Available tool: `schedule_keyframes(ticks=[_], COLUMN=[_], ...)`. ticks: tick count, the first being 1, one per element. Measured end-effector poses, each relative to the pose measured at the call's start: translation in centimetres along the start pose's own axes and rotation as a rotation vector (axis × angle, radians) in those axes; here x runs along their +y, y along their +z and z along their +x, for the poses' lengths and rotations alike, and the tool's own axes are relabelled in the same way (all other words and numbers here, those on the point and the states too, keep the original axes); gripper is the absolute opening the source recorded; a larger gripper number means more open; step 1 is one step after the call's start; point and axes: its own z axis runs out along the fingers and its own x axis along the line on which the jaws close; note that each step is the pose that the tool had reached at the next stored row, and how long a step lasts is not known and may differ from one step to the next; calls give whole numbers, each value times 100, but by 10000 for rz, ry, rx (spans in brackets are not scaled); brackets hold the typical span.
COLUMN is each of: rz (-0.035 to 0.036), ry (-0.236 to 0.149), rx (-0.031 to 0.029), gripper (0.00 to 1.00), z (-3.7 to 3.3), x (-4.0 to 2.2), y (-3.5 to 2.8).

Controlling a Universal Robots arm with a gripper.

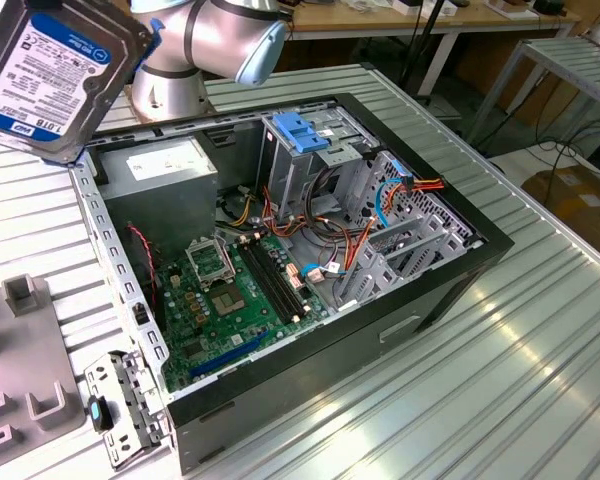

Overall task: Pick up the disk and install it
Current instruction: 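Pick up the disk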

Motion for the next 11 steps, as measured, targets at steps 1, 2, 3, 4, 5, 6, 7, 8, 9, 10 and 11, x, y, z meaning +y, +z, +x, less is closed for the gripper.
schedule_keyframes(ticks=[1, 2, 3, 4, 5, 6, 7, 8, 9, 10, 11], rz=[-1, -3, -4, -6, -7, -8, -9, -10, -11, -13, -13], ry=[1, 1, 0, -1, 0, 1, 0, 0, 0, 1, 1], rx=[1, 0, 0, 1, 1, 2, 0, 0, 0, 0, 0], gripper=[37, 37, 37, 37, 37, 37, 37, 37, 37, 37, 37], z=[0, -2, -2, -2, -3, -4, -4, -5, -5, -6, -7], x=[-32, -98, -128, -166, -206, -241, -290, -326, -367, -404, -439], y=[-1, 0, -1, -2, -2, -2, -2, -2, -2, -3, -3])
